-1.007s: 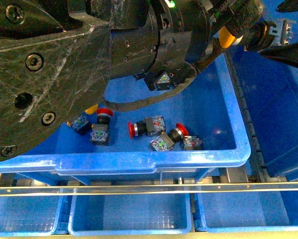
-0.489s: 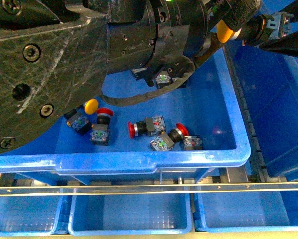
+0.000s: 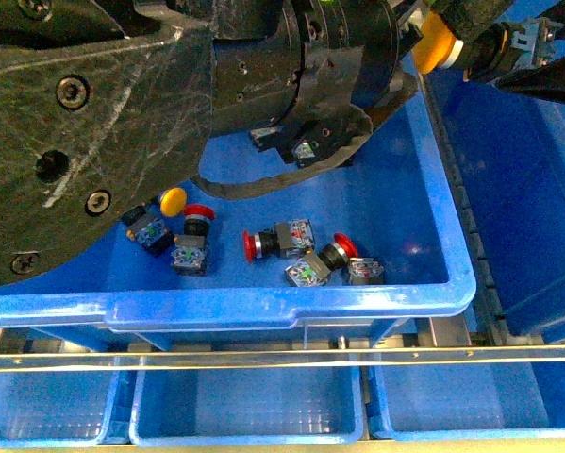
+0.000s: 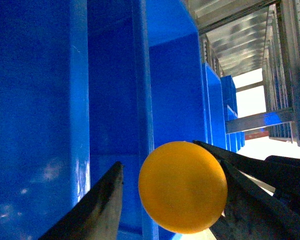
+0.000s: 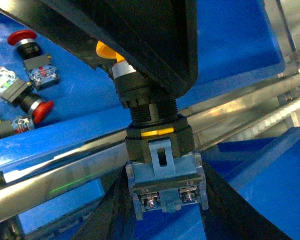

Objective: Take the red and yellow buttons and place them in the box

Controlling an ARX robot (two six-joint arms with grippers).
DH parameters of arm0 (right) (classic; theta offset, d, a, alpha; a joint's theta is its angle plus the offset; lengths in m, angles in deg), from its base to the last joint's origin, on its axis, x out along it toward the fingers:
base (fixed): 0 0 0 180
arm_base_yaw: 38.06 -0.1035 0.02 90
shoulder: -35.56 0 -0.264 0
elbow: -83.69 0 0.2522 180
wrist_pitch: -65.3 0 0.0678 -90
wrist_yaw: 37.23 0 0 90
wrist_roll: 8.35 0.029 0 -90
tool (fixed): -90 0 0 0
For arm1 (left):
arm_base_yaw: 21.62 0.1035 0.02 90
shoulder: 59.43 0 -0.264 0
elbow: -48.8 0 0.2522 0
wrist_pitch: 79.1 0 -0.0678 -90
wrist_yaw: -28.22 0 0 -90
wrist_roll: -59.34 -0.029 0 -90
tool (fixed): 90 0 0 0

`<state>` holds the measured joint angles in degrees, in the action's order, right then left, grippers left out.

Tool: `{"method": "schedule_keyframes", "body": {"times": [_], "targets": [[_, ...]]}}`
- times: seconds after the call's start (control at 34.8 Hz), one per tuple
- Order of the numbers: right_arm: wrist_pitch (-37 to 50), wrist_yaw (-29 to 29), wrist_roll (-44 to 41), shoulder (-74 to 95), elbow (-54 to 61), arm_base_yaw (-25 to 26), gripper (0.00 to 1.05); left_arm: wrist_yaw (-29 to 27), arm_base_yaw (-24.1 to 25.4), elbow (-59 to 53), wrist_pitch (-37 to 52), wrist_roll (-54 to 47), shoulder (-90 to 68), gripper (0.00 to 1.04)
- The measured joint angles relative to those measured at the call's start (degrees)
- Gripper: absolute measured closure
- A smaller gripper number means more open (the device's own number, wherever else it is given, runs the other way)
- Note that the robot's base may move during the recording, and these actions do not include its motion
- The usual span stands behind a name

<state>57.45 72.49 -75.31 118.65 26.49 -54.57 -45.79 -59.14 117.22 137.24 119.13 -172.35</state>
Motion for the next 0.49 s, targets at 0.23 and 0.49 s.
{"method": "schedule_keyframes", "body": {"times": [0.23,0.49], "targets": [[0.0,-0.2,0.1,0.0,0.0,0.3,0.78,-0.9,0.2,0.0,-0.2,-0.4,-0.5,0.07],[-0.4,-0.2,0.1,-0.3,0.1,0.9,0.78,-1.1,3.1,-0.1,0.7,-1.7,-0.6,0.08]]}}
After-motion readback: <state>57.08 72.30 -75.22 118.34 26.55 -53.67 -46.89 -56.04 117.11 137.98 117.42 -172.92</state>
